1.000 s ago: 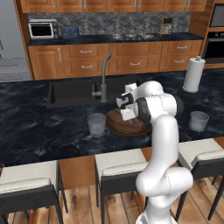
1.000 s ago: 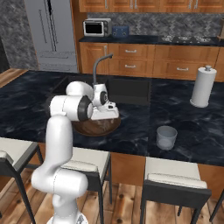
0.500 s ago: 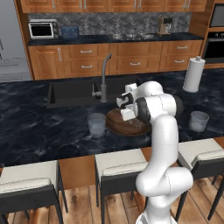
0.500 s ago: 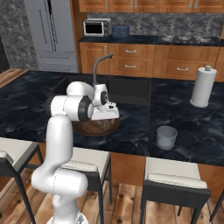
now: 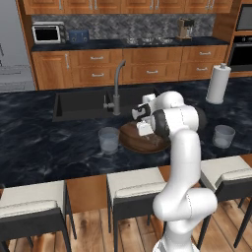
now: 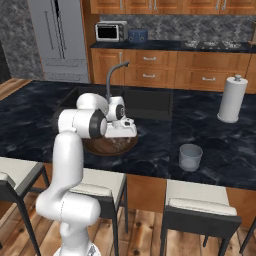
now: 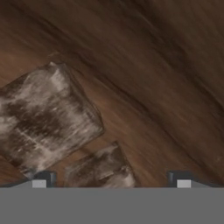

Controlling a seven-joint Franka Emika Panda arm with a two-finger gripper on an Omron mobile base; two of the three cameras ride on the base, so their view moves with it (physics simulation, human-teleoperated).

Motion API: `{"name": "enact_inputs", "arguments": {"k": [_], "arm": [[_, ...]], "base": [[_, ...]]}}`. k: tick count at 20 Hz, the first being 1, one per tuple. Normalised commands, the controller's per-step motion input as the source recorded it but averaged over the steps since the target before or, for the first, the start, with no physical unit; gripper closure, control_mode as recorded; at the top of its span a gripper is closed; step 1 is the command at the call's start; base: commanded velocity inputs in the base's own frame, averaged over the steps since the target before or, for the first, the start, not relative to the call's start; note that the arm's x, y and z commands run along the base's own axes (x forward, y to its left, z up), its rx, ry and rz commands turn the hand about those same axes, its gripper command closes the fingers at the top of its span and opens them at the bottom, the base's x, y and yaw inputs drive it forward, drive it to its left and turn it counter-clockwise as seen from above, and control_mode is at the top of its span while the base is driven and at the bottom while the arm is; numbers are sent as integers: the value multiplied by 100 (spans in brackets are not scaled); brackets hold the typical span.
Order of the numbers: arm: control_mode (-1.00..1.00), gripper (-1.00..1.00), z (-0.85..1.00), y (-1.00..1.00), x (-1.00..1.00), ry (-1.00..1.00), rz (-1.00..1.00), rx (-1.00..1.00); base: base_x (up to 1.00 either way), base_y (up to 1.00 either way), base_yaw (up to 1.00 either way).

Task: There are four ice cubes in the ice bowl. Place two ice cubes in each glass of water.

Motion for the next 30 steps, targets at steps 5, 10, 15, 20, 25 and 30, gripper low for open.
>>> {"name": "enact_inputs", "arguments": {"k": [5,10,15,20,25,30], "arm": [[-100,-100,-7,0,0,3,-22,0],[-100,-100,0,-3,-1,1,-14,-3],[-100,-100,1,-2,-28,0,-2,0],[-100,-100,17,0,-27,0,-1,-4],[-100,-100,24,0,-17,0,-6,-6],[-100,-100,-2,15,-6,0,-15,-4]], "base": [[0,0,0],[0,0,0],[0,0,0],[0,0,0],[0,0,0],[0,0,0]]}}
